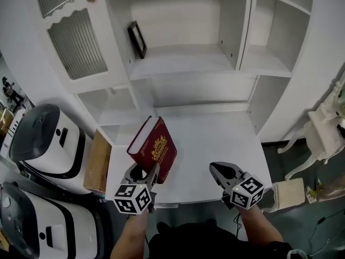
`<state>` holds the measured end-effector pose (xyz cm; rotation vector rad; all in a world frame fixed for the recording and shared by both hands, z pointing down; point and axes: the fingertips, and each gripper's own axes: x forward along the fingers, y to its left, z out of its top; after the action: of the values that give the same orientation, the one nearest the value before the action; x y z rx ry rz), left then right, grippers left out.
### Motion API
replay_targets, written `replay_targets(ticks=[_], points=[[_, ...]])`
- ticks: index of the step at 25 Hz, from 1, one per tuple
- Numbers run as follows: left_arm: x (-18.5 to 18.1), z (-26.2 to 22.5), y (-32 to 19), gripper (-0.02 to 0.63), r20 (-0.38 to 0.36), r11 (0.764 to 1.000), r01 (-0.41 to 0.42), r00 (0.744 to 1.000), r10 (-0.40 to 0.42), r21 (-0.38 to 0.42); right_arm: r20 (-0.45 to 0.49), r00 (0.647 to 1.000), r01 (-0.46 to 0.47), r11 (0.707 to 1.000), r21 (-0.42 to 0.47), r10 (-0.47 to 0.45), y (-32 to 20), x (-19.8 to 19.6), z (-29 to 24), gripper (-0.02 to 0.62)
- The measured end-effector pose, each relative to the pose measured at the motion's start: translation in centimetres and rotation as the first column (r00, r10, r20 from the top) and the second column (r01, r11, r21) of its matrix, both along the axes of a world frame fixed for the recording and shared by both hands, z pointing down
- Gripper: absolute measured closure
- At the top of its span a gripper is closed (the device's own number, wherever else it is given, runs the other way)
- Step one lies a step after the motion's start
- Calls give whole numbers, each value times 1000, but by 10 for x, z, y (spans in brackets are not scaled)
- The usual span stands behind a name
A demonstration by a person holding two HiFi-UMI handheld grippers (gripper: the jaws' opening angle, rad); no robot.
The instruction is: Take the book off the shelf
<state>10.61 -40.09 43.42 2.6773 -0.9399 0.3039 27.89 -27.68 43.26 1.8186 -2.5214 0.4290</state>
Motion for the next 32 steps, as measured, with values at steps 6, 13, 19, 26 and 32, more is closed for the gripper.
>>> replay_targets(ticks=[6,13,19,26,32], points=[[3,-31,-1,390,34,995,-39,999,36,94,2,999,-38,999,23,38,-3,5,-5,581],[-7,-51,-13,390,109,975,-31,994,7,220,-13,999,-29,998,59,30,-11,-11,-22,581],[-11,-43,-8,390,92,979,-24,996,5,202,-14,999,-30,995,98,32,-9,-15,-39,581],[-19,-34,-5,390,84,985,-9,996,-6,172,-58,998,-13,995,97,19,-1,-23,-36,583],[-27,-29,-2,390,99,985,6,995,-24,174,-70,998,-4,996,95,11,3,-28,-35,583]])
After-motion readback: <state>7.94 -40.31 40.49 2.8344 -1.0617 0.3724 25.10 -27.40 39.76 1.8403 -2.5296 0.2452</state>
